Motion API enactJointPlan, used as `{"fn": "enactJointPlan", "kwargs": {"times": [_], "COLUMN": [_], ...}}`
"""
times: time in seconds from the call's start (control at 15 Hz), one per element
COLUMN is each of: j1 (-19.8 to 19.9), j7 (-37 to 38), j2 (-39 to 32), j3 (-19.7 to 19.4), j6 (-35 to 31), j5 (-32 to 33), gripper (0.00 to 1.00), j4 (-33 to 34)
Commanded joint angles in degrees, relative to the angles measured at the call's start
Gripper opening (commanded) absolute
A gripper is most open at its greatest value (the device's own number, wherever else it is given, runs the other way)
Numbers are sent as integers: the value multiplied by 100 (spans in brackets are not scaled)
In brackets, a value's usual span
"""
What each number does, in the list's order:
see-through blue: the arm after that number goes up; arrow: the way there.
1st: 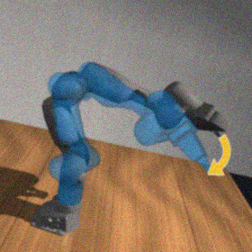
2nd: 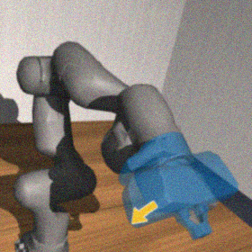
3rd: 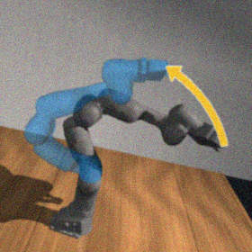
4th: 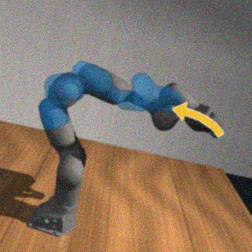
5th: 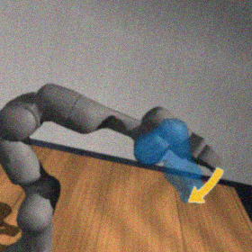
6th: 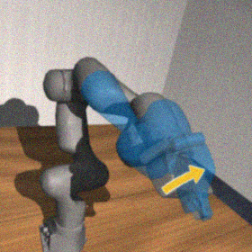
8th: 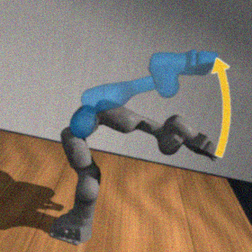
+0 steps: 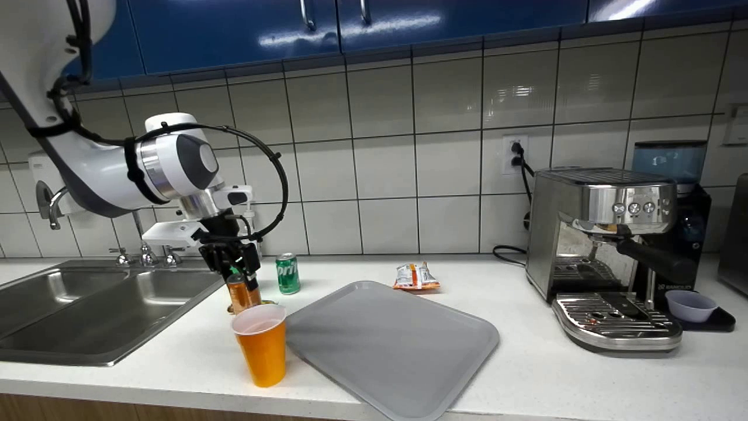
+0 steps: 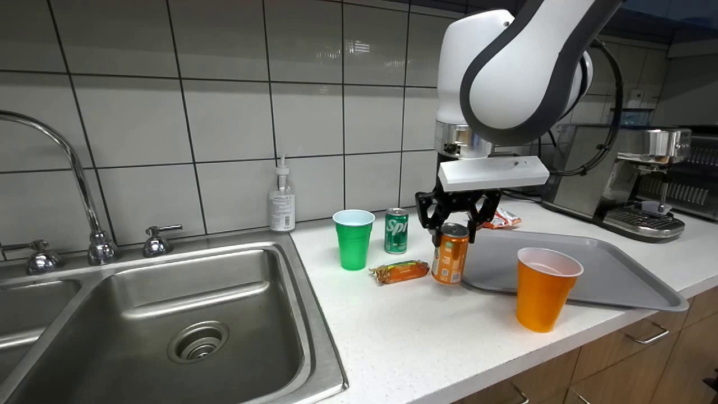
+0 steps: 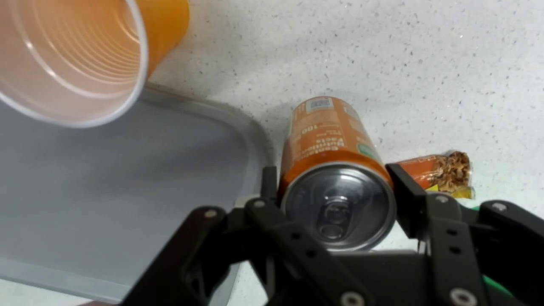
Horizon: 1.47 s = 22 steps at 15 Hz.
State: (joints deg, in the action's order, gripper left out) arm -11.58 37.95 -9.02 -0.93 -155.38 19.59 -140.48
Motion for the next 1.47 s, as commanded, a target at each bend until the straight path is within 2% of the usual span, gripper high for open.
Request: {"fn": "enactJointPlan", "kwargs": {"times": [0.0, 0.93, 1.4], "j1": [232, 954, 1248], "j7": [-303, -1000, -1021], "j2": [237, 285, 360], "j3": [-70, -704, -1110], "j6": [-77, -503, -520], "j5": [-106, -224, -186], "gripper": [39, 39, 39], "j4": [-34, -52, -148]}}
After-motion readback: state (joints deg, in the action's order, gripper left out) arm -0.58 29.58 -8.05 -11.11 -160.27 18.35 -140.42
